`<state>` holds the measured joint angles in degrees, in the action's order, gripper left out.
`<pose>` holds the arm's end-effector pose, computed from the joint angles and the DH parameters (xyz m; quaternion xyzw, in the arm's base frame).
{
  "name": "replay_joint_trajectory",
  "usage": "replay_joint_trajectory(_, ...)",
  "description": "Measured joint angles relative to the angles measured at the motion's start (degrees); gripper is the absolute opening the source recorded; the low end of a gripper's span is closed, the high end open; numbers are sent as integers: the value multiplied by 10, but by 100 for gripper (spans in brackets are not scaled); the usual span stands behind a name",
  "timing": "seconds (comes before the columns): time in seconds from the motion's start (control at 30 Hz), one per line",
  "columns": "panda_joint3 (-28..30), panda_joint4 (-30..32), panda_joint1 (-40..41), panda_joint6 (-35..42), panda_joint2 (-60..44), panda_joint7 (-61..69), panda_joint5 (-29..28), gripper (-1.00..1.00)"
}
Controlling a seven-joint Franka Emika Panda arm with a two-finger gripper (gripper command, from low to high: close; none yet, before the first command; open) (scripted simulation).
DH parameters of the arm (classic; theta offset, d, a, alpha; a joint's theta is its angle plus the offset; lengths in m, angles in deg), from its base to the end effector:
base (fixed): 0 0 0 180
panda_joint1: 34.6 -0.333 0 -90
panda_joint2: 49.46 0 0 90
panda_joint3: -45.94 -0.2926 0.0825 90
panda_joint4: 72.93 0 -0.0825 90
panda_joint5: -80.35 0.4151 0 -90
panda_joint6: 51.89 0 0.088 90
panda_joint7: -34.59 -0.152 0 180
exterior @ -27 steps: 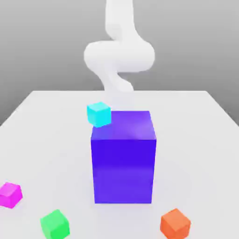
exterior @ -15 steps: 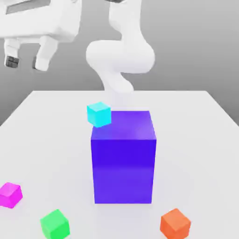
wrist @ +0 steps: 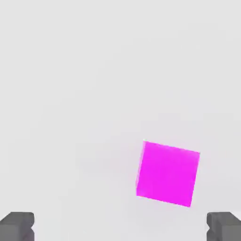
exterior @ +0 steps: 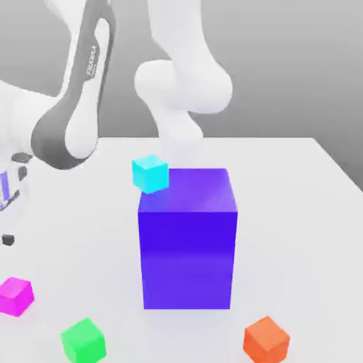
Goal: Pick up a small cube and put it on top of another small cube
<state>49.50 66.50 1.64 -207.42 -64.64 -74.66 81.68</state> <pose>0.3817 -0.3219 0.1039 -0.2578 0.9662 -0.0087 0.0021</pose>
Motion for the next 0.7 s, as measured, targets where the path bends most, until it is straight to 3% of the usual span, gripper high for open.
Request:
replay_joint_trajectory(0.13,-10,-13,14,-61,-83,1,21,0)
replay_joint_trajectory(0.17,-12,-17,16,-75,-101,2,22,-100)
replay_joint_trajectory(0.4,-12,-17,17,-78,-103,2,22,-100)
replay_joint_trajectory(0.57,-7,0,5,-7,-15,-11,9,-100)
replay_joint_trajectory(0.7,-55,-14,-75,50,29,-78,-17,-100)
